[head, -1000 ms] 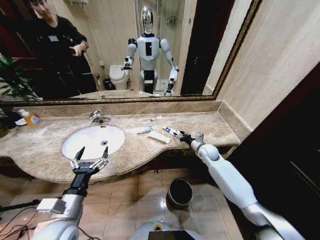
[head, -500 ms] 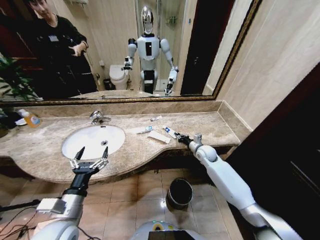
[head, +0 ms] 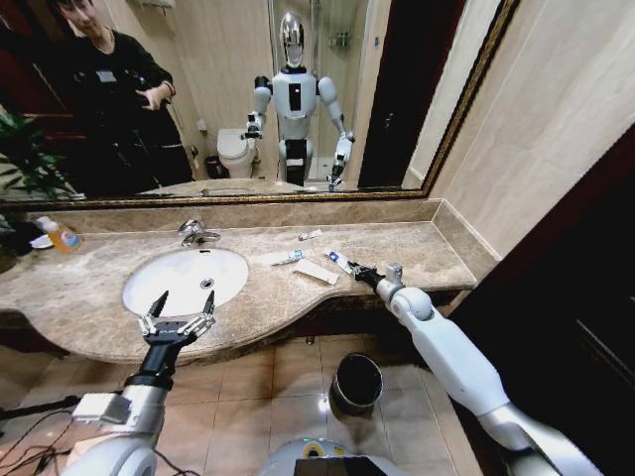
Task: Pick up the trash from the sink and place it in the trash bin.
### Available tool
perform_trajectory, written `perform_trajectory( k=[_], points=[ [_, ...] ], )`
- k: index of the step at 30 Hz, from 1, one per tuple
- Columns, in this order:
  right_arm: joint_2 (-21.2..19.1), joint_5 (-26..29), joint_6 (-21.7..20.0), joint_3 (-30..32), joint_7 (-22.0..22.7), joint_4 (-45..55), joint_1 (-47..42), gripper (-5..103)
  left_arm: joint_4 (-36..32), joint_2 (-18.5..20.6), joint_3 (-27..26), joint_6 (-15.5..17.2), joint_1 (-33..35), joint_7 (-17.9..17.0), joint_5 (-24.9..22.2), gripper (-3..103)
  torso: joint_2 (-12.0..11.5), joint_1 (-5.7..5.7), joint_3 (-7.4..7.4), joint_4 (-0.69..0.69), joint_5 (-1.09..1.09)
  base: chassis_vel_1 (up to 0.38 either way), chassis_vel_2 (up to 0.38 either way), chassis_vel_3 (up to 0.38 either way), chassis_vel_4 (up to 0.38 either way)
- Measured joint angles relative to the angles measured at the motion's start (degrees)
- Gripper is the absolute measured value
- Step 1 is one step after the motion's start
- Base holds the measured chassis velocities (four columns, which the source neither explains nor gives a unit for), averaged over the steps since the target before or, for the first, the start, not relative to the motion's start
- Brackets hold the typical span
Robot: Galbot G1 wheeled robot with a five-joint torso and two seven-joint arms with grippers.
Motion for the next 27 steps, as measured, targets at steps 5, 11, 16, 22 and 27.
perform_trajectory(
  k=[5,11,16,22,27],
  points=[
    [-1.22,0.11,0.19,1.40,0.26,2.87,-1.64,0,0.00,0.00,0.00,0.00,0.00,0.00,0.00,100,0.00,0.00,0.00,0.00,0.00,0.000,0.000,0.000,0.000],
    [-3.87,1.70,-0.54,4.48,1.36,9.13,-6.31,0,0.00,0.00,0.00,0.00,0.00,0.00,0.00,100,0.00,0.00,0.00,0.00,0.01,0.000,0.000,0.000,0.000],
    [-7.88,3.76,-0.93,8.19,1.40,16.95,-11.86,0,0.00,0.00,0.00,0.00,0.00,0.00,0.00,100,0.00,0.00,0.00,-0.01,0.01,0.000,0.000,0.000,0.000],
    [-12.95,8.38,-1.16,14.62,3.08,26.23,-19.31,0,0.00,0.00,0.00,0.00,0.00,0.00,0.00,100,0.01,0.00,-0.01,0.00,-0.01,0.000,0.000,0.000,0.000],
    [-13.41,9.29,0.26,22.61,-1.09,29.76,-29.44,0,0.00,0.00,0.00,0.00,0.00,0.00,0.00,100,0.01,0.00,0.00,0.00,0.01,0.000,0.000,0.000,0.000]
  ],
)
